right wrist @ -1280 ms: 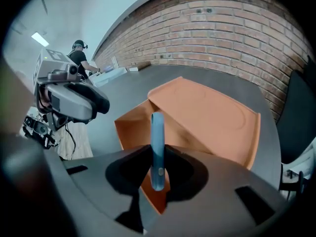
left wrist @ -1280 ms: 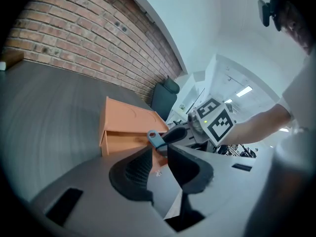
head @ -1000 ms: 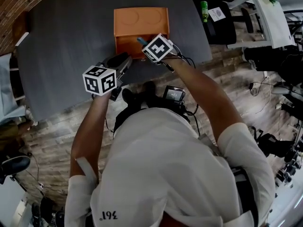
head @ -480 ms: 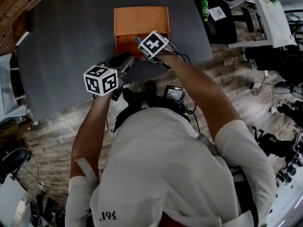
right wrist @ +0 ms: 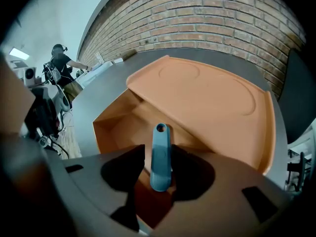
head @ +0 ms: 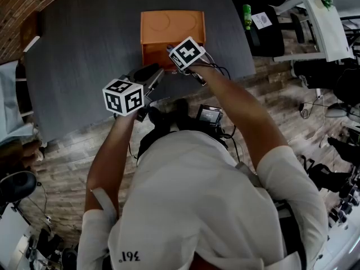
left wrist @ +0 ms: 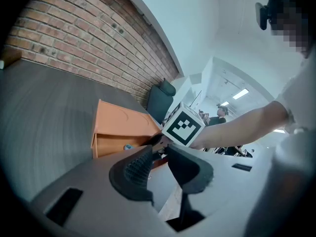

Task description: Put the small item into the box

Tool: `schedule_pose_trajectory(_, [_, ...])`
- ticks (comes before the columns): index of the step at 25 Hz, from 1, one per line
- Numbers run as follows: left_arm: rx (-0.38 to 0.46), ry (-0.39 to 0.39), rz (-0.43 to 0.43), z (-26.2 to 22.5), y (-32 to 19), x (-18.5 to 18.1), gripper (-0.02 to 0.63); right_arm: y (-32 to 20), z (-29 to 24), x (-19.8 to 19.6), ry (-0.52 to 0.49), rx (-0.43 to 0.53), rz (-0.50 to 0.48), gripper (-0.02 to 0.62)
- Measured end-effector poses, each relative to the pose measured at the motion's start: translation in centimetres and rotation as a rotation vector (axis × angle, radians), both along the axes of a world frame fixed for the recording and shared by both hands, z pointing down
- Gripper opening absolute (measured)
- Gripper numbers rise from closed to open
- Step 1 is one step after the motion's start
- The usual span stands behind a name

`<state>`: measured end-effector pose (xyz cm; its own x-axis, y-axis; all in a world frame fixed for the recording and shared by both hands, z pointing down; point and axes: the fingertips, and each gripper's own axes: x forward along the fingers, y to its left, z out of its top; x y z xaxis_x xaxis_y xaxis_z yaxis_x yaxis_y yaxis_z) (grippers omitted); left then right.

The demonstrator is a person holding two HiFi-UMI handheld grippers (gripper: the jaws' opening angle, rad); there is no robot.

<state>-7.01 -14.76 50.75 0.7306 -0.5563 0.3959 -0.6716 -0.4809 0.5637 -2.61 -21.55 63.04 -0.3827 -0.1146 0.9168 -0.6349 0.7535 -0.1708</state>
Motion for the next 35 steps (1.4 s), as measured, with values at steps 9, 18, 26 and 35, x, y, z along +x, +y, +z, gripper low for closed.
schedule_pose_trajectory(9, [0.021,0.009,0.006,-1.0,0.4,0.5,0.092,-0.1,-1.2,0.7,-0.018,0.027,0.028,0.184])
schedule_pose_trajectory(18, [0.057,0.022,-0.009,-2.5,0.2,0.3,0.092,0.0,-3.7,0.7,-0.073,0.076,0.049,0.189])
schedule_pose_trajectory(26, [0.110,0.049,-0.031,-5.0,-0.2,0.3,0.092,0.0,-7.9,1.1,-0.159,0.154,0.090,0.189])
schedule_pose_trajectory(35, [0.171,0.085,-0.060,-8.1,-0.5,-0.2,0.092,0.2,-13.1,0.8,-0.259,0.264,0.089,0.165])
